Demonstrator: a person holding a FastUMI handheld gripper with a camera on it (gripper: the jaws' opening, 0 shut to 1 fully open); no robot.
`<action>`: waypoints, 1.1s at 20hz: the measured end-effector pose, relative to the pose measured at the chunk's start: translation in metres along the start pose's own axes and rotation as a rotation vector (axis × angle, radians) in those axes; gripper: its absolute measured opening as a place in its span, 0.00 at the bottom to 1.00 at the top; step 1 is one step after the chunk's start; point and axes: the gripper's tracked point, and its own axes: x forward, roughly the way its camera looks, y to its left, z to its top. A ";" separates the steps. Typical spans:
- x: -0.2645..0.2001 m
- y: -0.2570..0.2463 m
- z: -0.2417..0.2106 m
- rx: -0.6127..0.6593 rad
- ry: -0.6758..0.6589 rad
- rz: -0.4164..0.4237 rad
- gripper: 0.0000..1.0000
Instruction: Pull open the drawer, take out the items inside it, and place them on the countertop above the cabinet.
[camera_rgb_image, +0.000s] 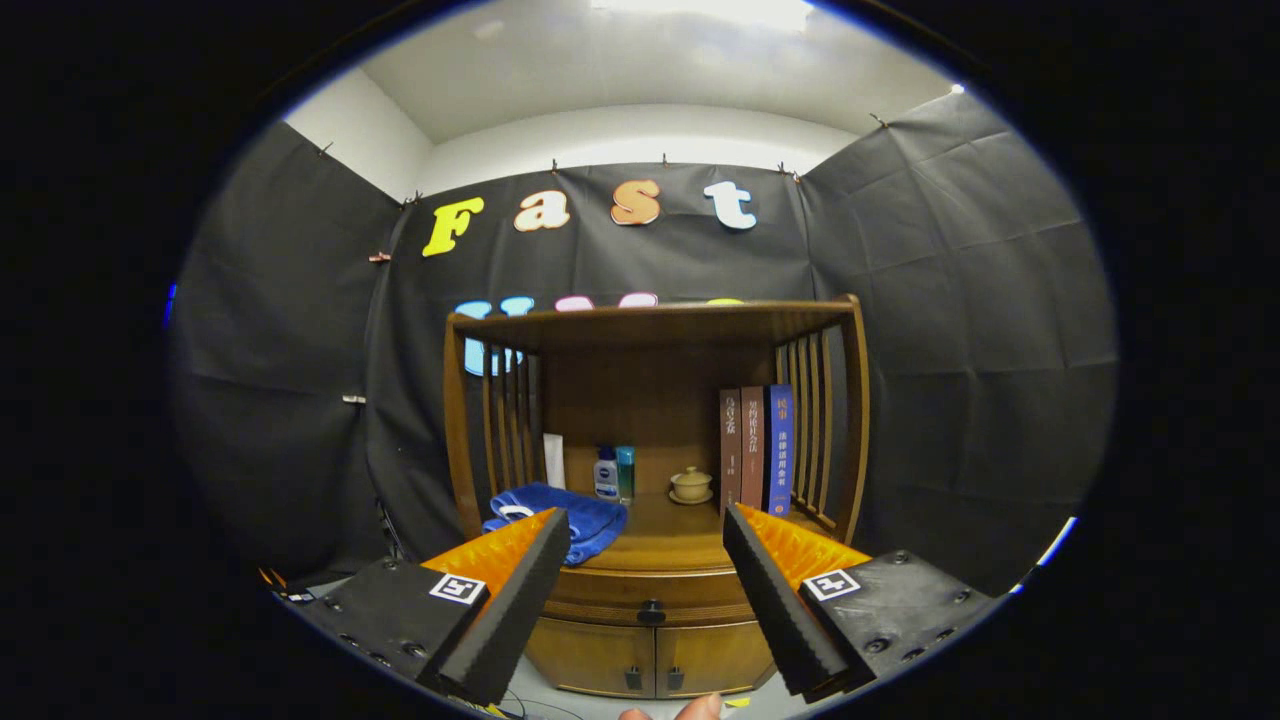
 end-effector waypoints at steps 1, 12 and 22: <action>0.010 0.001 -0.017 0.003 0.021 0.004 0.99; 0.113 -0.003 -0.219 0.066 0.250 -0.020 0.99; 0.148 -0.008 -0.278 0.013 0.328 -0.063 0.56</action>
